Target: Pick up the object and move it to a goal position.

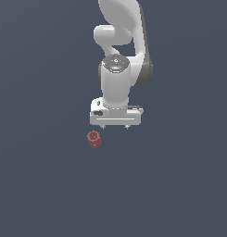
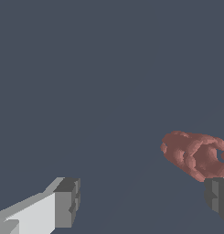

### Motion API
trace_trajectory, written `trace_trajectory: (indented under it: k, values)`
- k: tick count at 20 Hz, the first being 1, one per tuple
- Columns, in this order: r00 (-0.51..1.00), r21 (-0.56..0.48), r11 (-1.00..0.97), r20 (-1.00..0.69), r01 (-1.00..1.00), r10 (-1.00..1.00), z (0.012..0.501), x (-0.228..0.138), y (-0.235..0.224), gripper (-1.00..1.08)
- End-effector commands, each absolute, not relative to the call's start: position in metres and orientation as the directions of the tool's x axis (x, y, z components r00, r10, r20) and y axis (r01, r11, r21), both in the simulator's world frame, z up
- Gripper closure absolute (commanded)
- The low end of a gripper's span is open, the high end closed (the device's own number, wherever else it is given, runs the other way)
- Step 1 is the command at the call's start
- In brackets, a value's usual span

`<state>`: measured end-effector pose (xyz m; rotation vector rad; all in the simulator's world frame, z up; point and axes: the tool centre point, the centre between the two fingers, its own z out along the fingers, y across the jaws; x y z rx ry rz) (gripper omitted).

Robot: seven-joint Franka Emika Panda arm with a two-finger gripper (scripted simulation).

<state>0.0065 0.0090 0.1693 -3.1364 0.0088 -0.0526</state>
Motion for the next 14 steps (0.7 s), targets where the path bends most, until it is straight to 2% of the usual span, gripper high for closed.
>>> trace_trajectory:
  k: [1, 14]
  values:
    - [0.999, -0.005, -1.0, 0.034, -0.006, -0.006, 0.169, 0.007, 0.009, -0.92]
    - [0.998, -0.011, -0.999, 0.042, -0.04, -0.041, 0.18, 0.005, -0.008, -0.92]
